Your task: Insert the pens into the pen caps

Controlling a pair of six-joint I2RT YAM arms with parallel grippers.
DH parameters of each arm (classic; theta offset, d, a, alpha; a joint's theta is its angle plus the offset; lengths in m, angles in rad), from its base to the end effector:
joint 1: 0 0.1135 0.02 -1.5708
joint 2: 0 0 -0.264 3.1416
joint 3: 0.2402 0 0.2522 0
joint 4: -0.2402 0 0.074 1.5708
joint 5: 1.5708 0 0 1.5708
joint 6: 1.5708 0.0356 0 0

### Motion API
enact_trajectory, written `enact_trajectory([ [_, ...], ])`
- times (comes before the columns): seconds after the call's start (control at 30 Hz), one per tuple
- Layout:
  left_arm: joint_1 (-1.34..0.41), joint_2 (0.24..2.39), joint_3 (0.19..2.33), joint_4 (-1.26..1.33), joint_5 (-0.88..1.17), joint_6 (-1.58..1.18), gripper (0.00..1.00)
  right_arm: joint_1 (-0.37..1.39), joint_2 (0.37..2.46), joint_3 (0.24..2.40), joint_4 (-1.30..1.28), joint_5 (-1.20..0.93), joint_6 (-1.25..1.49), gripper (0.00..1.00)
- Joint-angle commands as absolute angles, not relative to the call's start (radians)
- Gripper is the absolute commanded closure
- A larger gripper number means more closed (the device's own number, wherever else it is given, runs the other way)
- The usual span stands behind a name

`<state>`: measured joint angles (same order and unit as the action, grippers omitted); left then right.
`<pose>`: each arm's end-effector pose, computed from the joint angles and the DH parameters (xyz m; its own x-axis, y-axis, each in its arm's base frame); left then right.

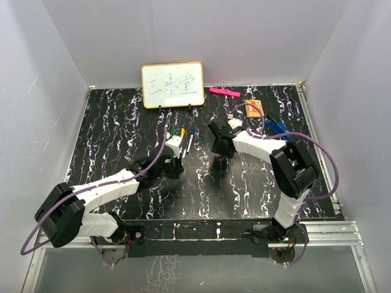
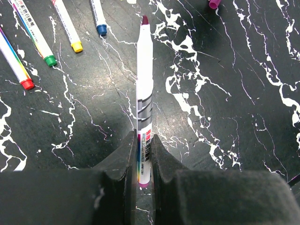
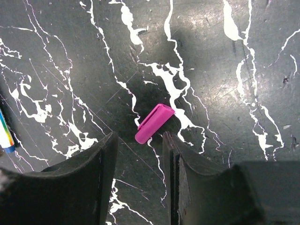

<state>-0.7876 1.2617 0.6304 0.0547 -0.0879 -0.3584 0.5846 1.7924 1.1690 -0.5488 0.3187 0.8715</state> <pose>0.1889 -0.1853 0.2092 -0.5896 0.0970 -0.8018 0.4775 0.8425 -0.2492 0.3012 0.1859 0.1774 -0.8182 0.3301 -0.4708 0.3161 0.9422 0.1112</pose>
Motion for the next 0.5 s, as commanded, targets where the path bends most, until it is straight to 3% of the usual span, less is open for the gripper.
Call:
enact_trajectory([
  [0.0, -0.785, 1.231, 0.642, 0.042, -0.091, -0.348, 1.0, 0.564, 1.81, 1.22, -0.552, 0.358, 0.896, 0.6],
  [0.47, -0.785, 1.25, 0.649, 0.056, -0.08, -0.357, 1.0, 0.548, 1.887, 1.226, -0.567, 0.358, 0.884, 0.65],
])
